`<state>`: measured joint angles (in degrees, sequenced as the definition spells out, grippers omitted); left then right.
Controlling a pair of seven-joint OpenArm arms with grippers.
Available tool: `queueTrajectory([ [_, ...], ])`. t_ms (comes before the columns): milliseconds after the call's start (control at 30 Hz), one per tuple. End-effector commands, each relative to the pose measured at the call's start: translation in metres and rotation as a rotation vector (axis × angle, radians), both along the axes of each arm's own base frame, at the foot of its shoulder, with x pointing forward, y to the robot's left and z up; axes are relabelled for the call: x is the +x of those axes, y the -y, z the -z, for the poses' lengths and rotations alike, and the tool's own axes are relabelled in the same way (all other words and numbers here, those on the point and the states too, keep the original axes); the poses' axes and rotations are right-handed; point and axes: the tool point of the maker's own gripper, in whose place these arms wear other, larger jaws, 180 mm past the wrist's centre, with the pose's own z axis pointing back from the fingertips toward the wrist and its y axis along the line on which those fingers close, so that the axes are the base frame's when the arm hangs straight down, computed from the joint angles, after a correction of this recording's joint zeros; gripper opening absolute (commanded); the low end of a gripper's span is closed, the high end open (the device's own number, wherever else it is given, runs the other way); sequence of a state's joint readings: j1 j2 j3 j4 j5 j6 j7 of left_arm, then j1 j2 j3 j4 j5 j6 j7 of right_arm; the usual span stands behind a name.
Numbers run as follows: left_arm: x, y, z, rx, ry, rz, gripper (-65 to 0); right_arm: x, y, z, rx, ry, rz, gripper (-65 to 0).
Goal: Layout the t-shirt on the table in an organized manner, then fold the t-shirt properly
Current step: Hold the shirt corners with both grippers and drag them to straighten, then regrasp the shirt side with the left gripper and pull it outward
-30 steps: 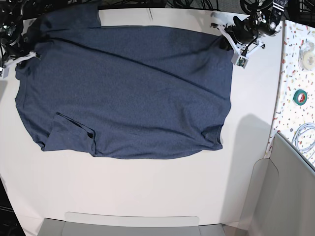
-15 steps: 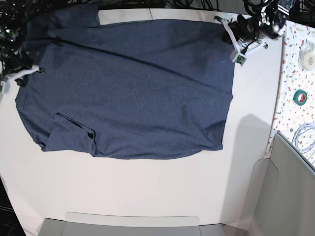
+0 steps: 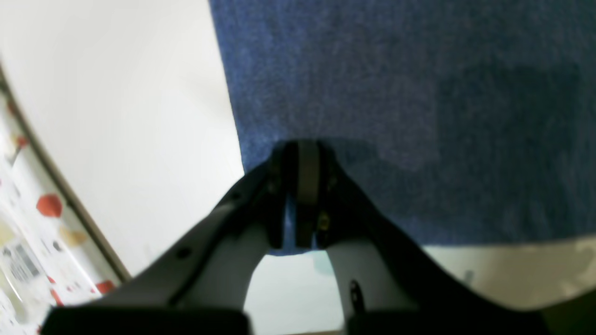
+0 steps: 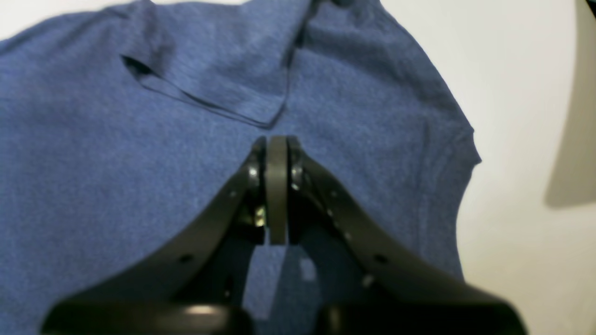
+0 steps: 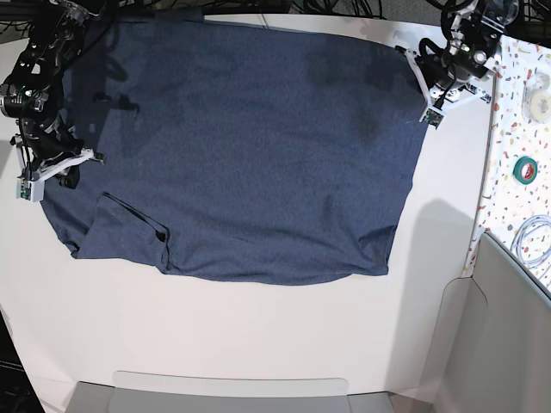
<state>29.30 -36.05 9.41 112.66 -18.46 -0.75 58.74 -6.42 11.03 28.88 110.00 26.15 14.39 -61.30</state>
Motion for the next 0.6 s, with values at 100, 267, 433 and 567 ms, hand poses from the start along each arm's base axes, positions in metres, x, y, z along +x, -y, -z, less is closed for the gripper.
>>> queueTrajectory([
  [100, 0.016, 0.007, -0.025, -0.044, 0.105, -0.059, -59.8, -0.006, 0.004, -0.005, -0.017, 0.015, 0.001, -65.0],
  [267, 0.019, 0.014, -0.03, -0.073, 0.134, -0.083, -50.6, -0.029, 0.01, -0.006, -0.048, -0.003, 0.02, -65.0],
  [433, 0.02, 0.021, -0.029, -0.098, 0.143, -0.099, -42.5, -0.084, 0.054, -0.004, -0.03, -0.016, 0.23, -55.2],
  [567, 0.026, 0.01, -0.035, -0.088, 0.173, -0.138, -39.8, -0.135, 0.078, -0.001, 0.036, -0.027, 0.363, -43.9],
])
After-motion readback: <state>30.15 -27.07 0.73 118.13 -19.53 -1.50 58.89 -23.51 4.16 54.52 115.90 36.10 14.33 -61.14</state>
